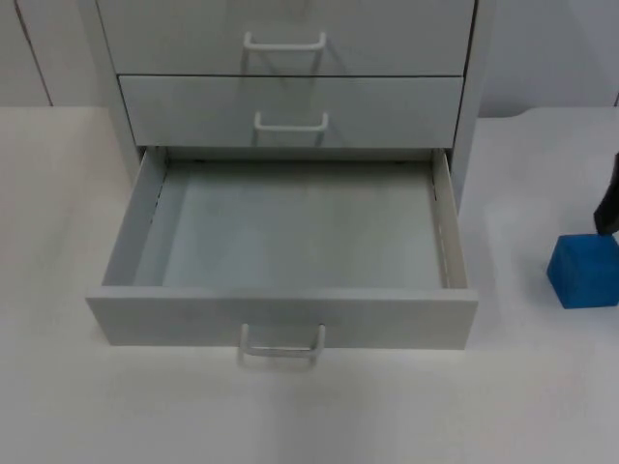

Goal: Open the drawer with the left hand, place the block into the drawer with the right hand, then close the drawer with the left hand.

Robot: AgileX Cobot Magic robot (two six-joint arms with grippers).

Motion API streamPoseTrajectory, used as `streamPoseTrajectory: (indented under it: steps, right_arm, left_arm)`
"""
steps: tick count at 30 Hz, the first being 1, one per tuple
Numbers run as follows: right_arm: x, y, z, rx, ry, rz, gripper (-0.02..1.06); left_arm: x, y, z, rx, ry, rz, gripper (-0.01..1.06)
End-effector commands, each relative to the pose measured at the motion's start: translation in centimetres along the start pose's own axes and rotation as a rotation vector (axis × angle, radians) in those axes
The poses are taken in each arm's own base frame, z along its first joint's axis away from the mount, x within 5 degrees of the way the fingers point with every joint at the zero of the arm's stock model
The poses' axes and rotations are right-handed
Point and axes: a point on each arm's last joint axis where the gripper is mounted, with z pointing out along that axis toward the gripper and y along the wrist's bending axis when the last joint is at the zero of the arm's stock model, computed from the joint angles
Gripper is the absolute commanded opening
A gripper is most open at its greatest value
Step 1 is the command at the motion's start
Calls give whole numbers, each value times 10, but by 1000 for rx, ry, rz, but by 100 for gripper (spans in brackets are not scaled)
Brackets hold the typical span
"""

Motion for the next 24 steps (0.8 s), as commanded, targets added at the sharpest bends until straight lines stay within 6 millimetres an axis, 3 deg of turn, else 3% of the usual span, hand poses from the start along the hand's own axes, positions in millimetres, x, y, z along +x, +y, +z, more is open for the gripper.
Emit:
streamPoseTrajectory:
  steps: [1, 7, 12, 19, 24]
  right_arm:
    - [1, 3, 16, 2, 3, -7, 105]
    - [-1, 6, 38, 3, 31, -11, 105]
    - [-13, 7, 53, 2, 25, 30, 105]
    - [-16, 11, 59, -2, 57, 47, 104]
    - [-14, 22, 61, -14, 50, 28, 98]
  left_arm:
    - [-5, 0, -1, -5, -13, 14, 105]
    - [-5, 0, -1, -9, -13, 33, 105]
    - [-5, 1, -1, -19, -13, 42, 105]
    - [-5, 5, -1, -61, -14, 62, 105]
    - [-5, 5, -1, -60, -14, 66, 105]
